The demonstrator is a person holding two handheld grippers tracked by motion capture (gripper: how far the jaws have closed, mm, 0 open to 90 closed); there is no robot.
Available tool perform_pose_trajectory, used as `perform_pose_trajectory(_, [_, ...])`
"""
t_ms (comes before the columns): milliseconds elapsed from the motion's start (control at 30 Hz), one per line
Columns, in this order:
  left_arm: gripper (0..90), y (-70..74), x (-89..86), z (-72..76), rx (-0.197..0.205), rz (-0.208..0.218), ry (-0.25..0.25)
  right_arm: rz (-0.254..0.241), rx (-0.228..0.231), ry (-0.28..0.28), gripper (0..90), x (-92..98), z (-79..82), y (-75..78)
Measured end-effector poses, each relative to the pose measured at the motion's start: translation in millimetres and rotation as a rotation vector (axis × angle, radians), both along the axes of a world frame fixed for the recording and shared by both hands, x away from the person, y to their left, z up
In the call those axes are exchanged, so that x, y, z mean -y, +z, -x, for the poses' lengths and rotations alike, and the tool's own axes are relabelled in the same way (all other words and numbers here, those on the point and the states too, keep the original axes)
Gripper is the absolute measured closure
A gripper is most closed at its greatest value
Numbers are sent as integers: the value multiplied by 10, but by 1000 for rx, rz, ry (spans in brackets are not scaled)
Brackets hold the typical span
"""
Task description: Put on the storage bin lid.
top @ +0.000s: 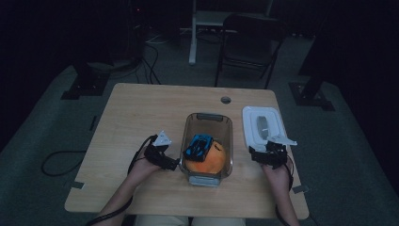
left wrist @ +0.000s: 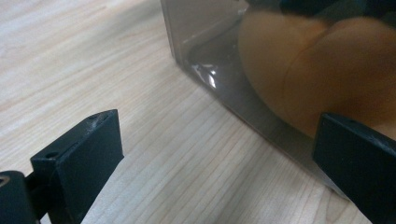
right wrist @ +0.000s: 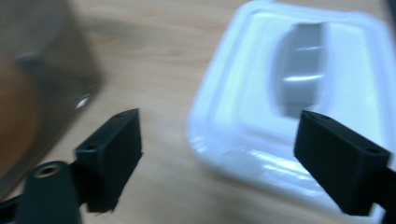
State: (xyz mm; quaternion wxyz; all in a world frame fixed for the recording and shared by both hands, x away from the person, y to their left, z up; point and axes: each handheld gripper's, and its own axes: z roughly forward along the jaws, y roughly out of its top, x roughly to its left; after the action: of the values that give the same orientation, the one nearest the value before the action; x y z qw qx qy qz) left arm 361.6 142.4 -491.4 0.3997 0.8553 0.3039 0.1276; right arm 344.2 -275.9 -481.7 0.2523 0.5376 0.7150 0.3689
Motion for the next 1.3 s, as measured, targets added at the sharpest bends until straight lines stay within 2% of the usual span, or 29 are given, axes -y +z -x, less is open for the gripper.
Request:
perform_pose_trajectory(67, [26, -11, 3, -6, 3, -2, 1, 8, 5, -15, 202, 26, -26, 12])
perform_pose_trajectory(100, [22, -33, 4, -19, -6, -2, 0, 33, 7, -66, 230, 98, -121, 36])
perform_pose_trajectory(167, [20, -56, 6, -26, -16, -3, -2, 38, 4, -98, 260, 150, -200, 45])
perform_pose_trajectory(200, [14, -64, 7, -24, -14, -6, -2, 21, -7, -102, 263, 177, -261, 48])
perform_pose_trajectory(300, [1, -79, 15, -25, -25, -15, -1, 36, -13, -117, 288, 181, -344, 42])
perform_pose_trajectory(333, [1, -93, 20, -23, -20, -25, -6, 35, -40, -124, 309, 187, -466, 13])
perform_pose_trajectory(433, [1, -100, 27, -19, -18, -32, -11, 46, -77, -137, 326, 189, -607, -56])
perform_pose_trajectory(467, [1, -100, 27, -19, -18, -32, -11, 46, -77, -137, 326, 189, -607, -56])
perform_pose_trajectory(500, [2, -100, 30, -19, -15, -33, -13, 68, -100, -154, 358, 188, -698, -121])
perform_pose_trajectory(533, [2, -100, 31, -22, -19, -33, -14, 67, -107, -155, 369, 192, -724, -140])
perform_pose_trajectory(667, [2, -116, 44, -23, -22, -38, -16, 50, -129, -171, 505, 220, -821, -210])
perform_pose_trajectory(767, [2, -126, 58, -22, -21, -50, -16, 38, -145, -167, 539, 239, -857, -236])
perform_pose_trajectory(800, [2, -136, 79, -16, -20, -58, -15, 27, -148, -156, 583, 251, -879, -233])
perform_pose_trajectory(867, [2, -142, 93, -12, -22, -60, -13, 44, -154, -150, 664, 253, -893, -218])
perform_pose_trajectory(933, [2, -143, 97, -10, -22, -61, -13, 40, -163, -144, 669, 258, -887, -203])
perform_pose_trajectory(1067, [2, -149, 116, -4, -22, -60, -16, 39, -152, -135, 673, 250, -813, -161])
perform_pose_trajectory(1100, [2, -150, 123, -1, -21, -64, -21, 29, -130, -134, 674, 242, -714, -110])
perform_pose_trajectory(1200, [2, -147, 133, 1, -22, -72, -25, 29, -117, -130, 675, 235, -622, -62])
perform_pose_trajectory(1300, [2, -144, 155, 12, -15, -78, -30, 13, -94, -126, 677, 238, -424, 49])
